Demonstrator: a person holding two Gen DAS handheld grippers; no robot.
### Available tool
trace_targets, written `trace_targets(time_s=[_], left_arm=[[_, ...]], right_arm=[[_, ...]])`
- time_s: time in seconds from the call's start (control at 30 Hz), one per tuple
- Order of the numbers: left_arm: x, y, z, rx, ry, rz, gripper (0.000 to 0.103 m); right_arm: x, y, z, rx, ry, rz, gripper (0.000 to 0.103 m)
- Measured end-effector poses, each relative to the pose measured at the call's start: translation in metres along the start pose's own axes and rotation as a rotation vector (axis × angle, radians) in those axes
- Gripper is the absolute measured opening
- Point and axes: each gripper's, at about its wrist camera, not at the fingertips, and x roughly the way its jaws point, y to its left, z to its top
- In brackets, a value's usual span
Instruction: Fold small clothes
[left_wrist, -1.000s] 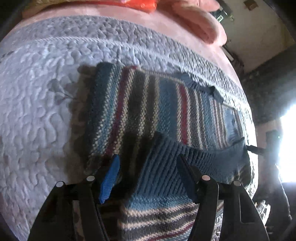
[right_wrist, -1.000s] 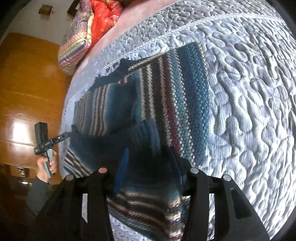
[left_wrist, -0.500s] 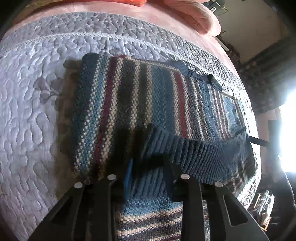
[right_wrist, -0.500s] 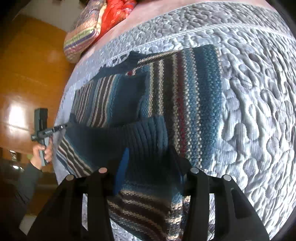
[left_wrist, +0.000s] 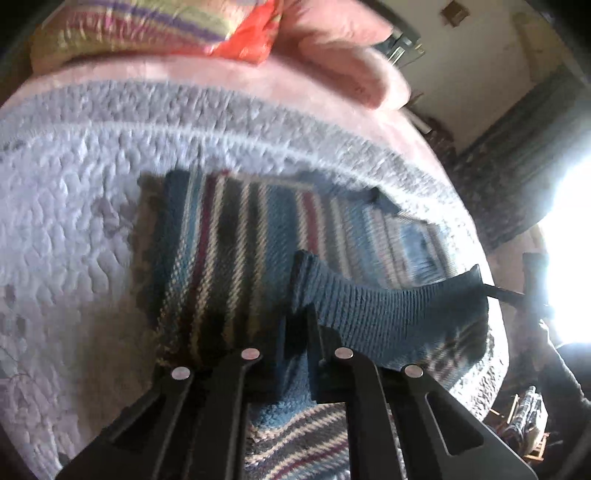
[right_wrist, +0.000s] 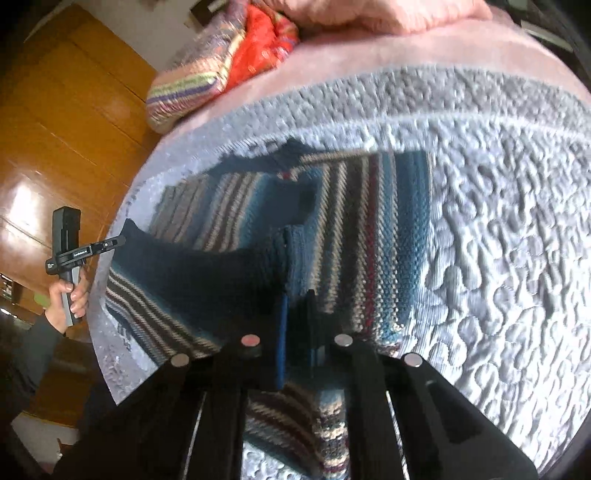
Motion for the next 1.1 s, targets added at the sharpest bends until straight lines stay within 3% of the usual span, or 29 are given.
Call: trace_targets(time_s=[0.23, 0.37, 0.77, 1.1], left_arm=[[-0.057, -0.026, 0.029, 0.066, -0.134, -0.017, 0.008], [-0.063, -0.030, 0.057, 0.090, -0.157, 0.010, 0.008], [-0.005, -0.014, 0.139, 0.058, -0.133, 0.092, 0.008], [0.059, 0.011, 0.164, 0.008, -0.051, 0.161, 0.008]], right_arm=[[-0.052, 0.019, 0.025, -0.037, -0.145, -0.012, 0.007], [-0.062, 0.020, 0.051, -0.037, -0.188, -0.029, 0.007], [-0.020, -0.008, 0.132, 0.030, -0.194, -0.111, 0.007], [0.039, -0.040, 0.156, 0.089, -0.124, -0.174, 0.007]])
